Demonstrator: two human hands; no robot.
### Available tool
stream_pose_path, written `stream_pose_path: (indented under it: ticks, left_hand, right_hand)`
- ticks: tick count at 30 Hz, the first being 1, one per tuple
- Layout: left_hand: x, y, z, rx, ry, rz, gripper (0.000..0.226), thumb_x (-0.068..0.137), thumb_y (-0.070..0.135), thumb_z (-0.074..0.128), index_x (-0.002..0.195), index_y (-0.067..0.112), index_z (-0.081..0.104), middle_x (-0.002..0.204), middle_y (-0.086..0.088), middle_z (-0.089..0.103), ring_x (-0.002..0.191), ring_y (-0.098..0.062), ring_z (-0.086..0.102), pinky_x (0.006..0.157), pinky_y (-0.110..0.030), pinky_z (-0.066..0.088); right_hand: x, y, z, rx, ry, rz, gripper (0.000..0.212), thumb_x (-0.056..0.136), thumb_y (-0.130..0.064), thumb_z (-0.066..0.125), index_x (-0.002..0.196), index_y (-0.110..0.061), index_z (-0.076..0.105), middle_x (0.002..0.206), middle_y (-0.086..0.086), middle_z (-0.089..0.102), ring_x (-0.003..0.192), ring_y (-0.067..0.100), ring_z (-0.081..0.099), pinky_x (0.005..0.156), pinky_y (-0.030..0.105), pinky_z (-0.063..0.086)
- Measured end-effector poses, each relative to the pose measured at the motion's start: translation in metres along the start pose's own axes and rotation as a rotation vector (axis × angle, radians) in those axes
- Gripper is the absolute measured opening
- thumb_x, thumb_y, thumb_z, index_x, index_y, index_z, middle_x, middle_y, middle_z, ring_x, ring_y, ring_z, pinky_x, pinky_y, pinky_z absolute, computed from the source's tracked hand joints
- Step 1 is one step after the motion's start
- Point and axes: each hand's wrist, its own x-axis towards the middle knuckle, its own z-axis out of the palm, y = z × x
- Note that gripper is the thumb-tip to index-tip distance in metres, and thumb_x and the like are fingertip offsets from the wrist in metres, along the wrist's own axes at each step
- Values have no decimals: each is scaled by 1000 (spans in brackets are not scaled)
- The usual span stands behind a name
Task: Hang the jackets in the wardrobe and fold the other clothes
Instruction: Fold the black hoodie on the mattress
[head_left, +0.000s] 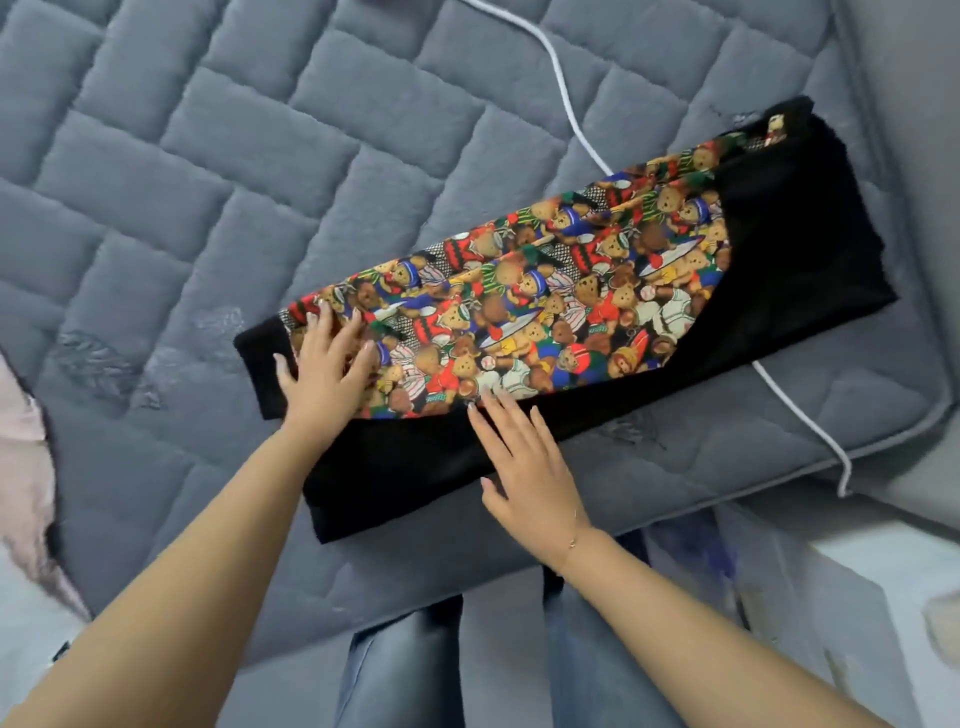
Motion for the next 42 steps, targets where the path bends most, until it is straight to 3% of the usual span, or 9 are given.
stream_pose_path:
  ticks: [4,7,12,20,25,31,33,39,42]
  left_hand:
    - [-1,-50,-37,-221,320,-133,54,87,37,67,137,23,49,143,-6,45,133,-26,38,112,-45,27]
    - [1,-65,-43,-752,91,-484,60,84,41,74,132,19,45,140,-7,49,125,-22,52,108,-44,42]
    - [0,-71,-47,-1082,-267,-546,42,86,31,74,124,15,64,112,-2,73,95,-14,72,67,-26,58]
    - [-17,-65,-56,-1153,-360,-431,38,93,33,64,130,24,60,118,3,71,107,-15,68,87,-34,56]
    - [-22,-30,-86,-1147,-236,-249,21,94,20,63,115,22,64,108,3,74,94,-12,71,71,-26,57]
    - [-24,107,-109,-1157,-297,-70,18,97,17,55,115,16,56,99,-2,70,88,-16,70,69,-29,57]
    - [-21,171,-104,-1137,-352,-23,13,97,14,53,111,15,56,92,-1,71,84,-18,71,70,-29,57]
    - [3,366,-34,-1021,-415,-22,5,94,10,56,97,12,53,80,-2,67,57,-13,66,59,-23,56]
    - [31,436,30,-947,-443,-96,10,93,11,59,96,13,49,91,-4,65,68,-15,63,64,-25,58]
  right_hand:
    - [22,-63,54,-214,2,-53,114,78,-38,74,155,-19,-9,162,10,-14,150,28,-12,119,49,-2]
    - [39,-82,79,-293,67,-38,124,70,-49,78,155,-17,-6,162,12,-10,150,29,-8,118,50,-1]
    - [39,-86,105,-321,128,-87,129,61,-52,79,156,-14,0,162,17,-3,150,33,-1,118,56,4]
    - [62,-85,89,-320,305,-152,121,64,-50,82,155,-12,12,160,18,16,147,37,17,119,55,12]
    - [56,-90,59,482,528,-46,69,90,-37,63,148,-10,35,150,3,42,138,13,40,113,34,35]
    - [16,-65,-14,1371,624,331,76,86,-15,69,149,-33,30,138,-12,54,130,6,50,103,23,45]
    - [6,-42,-46,1527,737,417,77,82,-25,73,146,-38,34,137,-20,53,128,1,50,99,15,44]
    - [-14,86,-123,1797,924,568,83,74,-35,83,144,-34,40,132,-14,61,121,7,58,101,31,50]
    - [-15,160,-137,1874,946,657,81,70,-36,86,139,-40,44,125,-17,64,115,6,62,95,31,53]
